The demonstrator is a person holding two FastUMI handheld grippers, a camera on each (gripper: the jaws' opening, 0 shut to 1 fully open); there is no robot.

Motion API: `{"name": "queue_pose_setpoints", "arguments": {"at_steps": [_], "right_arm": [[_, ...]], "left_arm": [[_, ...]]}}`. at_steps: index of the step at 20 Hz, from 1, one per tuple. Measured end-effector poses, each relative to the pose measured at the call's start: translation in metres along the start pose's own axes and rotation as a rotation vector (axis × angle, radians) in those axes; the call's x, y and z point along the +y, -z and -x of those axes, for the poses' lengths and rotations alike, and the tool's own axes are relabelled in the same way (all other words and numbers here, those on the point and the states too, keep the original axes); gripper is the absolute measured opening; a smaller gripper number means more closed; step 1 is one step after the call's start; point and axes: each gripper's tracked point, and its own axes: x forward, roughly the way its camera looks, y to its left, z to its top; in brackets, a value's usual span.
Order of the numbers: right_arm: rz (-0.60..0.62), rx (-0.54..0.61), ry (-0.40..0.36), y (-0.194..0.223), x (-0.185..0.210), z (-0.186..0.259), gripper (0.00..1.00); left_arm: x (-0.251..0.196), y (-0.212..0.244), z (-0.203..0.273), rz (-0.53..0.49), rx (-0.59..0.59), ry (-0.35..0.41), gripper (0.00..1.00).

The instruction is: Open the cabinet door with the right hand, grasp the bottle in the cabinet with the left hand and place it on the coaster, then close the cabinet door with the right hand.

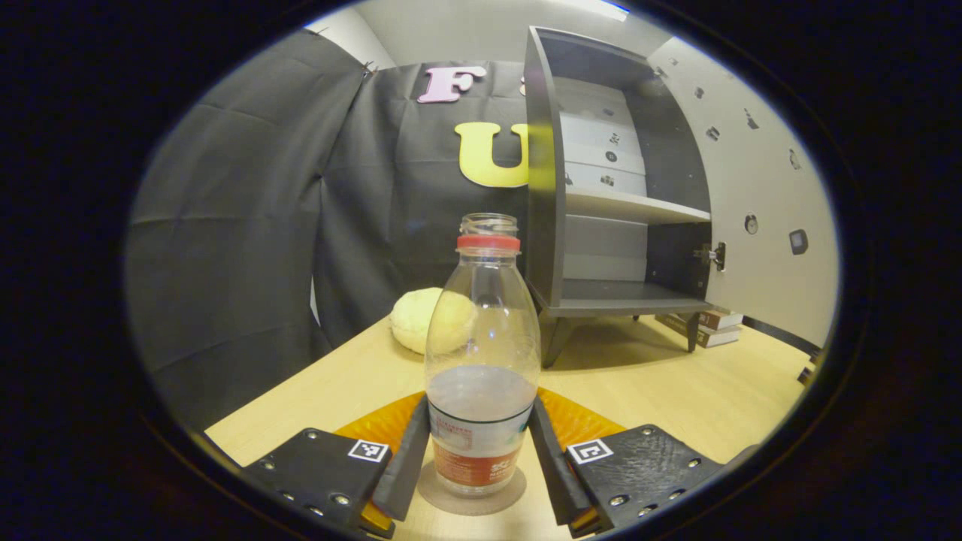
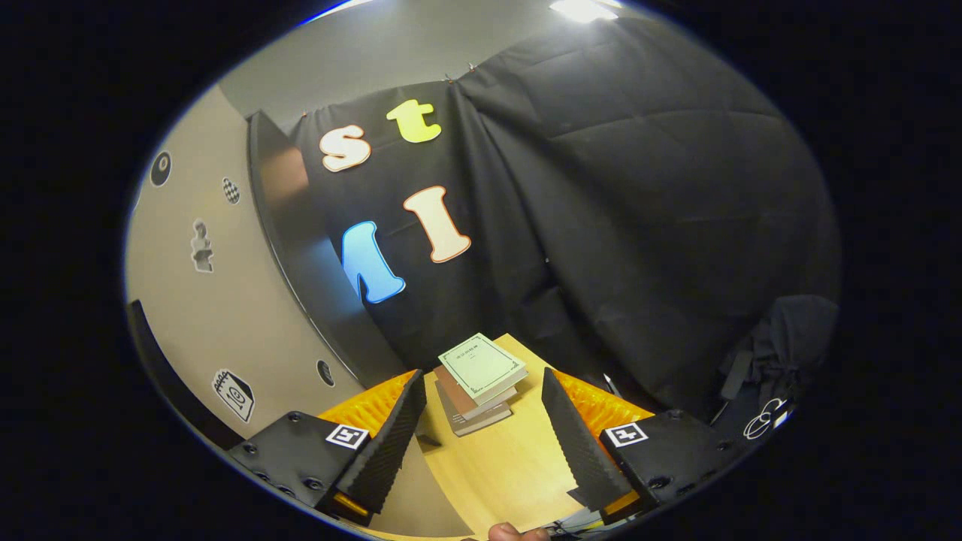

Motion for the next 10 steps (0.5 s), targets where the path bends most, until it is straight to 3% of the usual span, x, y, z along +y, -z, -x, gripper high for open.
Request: {"name": "queue_pose_setpoints", "arguments": {"at_steps": [8, 10], "right_arm": [[0.065, -0.008, 0.041, 0.014, -0.013, 0.002, 0.98], [0.073, -0.009, 0.046, 0.018, -0.015, 0.003, 0.99]], "left_arm": [[-0.002, 0.009, 0.003, 0.003, 0.025, 0.006, 0.7], [0.0, 0.006, 0.003, -0.004, 0.026, -0.003, 0.81]]}}
